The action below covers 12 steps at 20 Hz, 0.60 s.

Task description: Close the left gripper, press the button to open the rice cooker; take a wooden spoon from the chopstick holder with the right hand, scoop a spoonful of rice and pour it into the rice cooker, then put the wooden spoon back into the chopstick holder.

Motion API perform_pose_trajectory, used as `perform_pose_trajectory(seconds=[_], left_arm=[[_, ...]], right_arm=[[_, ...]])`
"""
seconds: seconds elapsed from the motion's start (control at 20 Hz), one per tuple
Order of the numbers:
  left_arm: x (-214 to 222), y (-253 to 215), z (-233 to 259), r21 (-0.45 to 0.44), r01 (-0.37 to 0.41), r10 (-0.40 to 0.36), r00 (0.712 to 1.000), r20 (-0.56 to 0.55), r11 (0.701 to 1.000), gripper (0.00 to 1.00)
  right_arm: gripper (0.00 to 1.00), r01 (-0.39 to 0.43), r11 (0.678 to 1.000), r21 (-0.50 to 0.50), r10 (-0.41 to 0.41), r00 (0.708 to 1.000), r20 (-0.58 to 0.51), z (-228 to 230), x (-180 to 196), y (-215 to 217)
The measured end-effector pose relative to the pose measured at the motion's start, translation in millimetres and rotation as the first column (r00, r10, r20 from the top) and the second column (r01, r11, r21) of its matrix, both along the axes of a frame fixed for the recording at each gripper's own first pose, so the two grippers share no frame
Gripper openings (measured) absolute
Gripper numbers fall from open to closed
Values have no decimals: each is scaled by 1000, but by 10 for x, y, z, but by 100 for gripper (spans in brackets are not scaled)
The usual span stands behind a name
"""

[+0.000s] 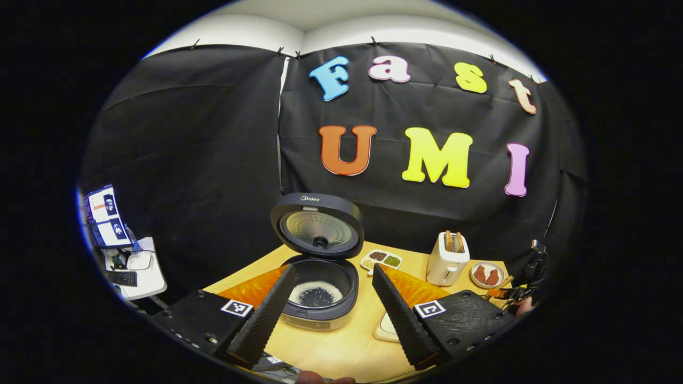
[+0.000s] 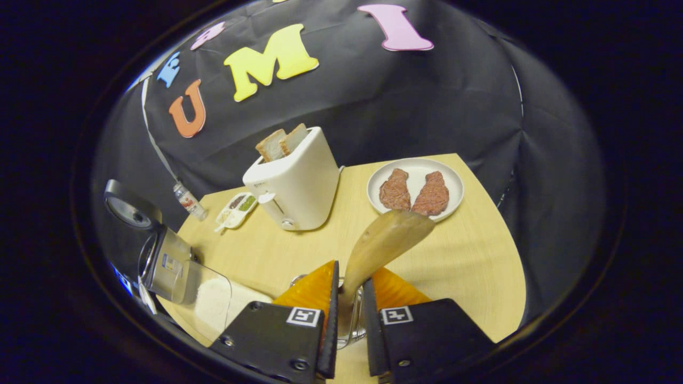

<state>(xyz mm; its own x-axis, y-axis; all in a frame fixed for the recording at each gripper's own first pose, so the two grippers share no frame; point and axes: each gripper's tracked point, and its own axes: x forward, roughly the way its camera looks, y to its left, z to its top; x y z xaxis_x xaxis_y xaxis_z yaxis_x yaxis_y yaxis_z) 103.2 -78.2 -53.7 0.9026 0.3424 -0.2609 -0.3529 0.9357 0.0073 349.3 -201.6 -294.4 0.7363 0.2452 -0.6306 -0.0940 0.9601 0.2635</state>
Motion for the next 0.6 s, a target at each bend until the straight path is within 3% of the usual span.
perform_pose_trajectory(seconds=[0.15, 0.35, 0.6], left_arm=[[-21, 29, -6, -11, 0, 0, 1000, 2, 1000, 95], [-55, 75, 6, -7, 25, -25, 1000, 17, 1000, 95], [-81, 235, 106, 46, 85, -88, 994, 64, 995, 95]], right_arm=[[16, 0, 1000, 21, 0, 1000, -19, 53, -81, 59], [12, 12, 1000, 8, -13, 999, 37, 330, -127, 117], [11, 38, 995, -96, -20, 982, 186, 944, -241, 272]])
